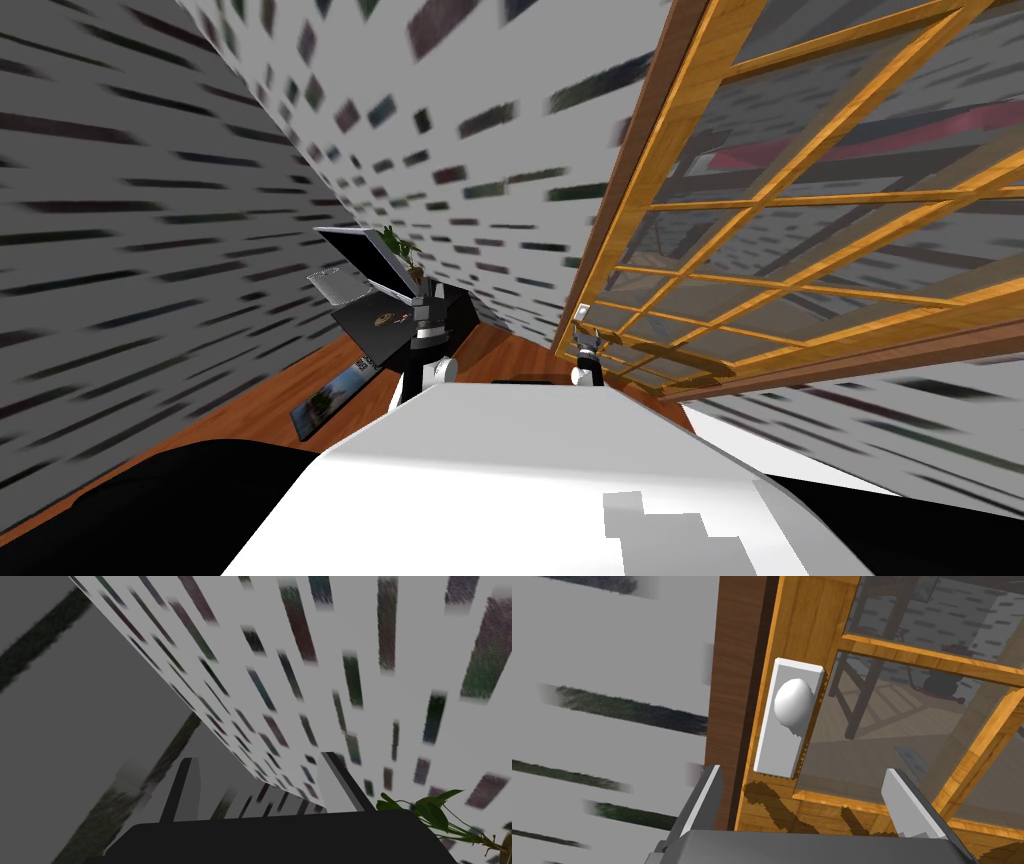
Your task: Pull the door open
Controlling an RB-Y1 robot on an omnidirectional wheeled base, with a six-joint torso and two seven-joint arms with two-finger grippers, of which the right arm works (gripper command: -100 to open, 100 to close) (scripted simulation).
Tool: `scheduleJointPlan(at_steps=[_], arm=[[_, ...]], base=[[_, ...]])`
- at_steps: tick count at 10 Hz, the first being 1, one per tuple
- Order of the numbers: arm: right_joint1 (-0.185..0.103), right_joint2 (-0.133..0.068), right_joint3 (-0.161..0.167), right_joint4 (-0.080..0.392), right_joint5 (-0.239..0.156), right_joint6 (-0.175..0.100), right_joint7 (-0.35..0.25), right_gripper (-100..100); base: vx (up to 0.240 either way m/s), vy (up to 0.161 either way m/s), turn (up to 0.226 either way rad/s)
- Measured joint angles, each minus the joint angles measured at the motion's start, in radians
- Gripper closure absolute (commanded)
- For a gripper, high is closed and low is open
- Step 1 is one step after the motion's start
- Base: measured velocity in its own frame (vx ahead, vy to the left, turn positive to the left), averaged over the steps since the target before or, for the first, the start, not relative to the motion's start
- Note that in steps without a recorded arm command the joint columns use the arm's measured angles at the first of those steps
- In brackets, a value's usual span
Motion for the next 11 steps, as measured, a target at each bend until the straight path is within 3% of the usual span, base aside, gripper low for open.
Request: scheduleJointPlan(at_steps=[7,9,11], arm=[[-0.007,0.005,0.017,0.003,-0.051,0.005,-0.146,-100],[0.029,-0.028,0.013,-0.028,-0.056,0.016,-0.17,-100],[0.024,-0.037,0.011,-0.009,-0.057,0.007,-0.186,-100]], base=[[-0.005,-0.012,0.035],[0.189,-0.023,0.07],[0.108,0.011,0.049]])
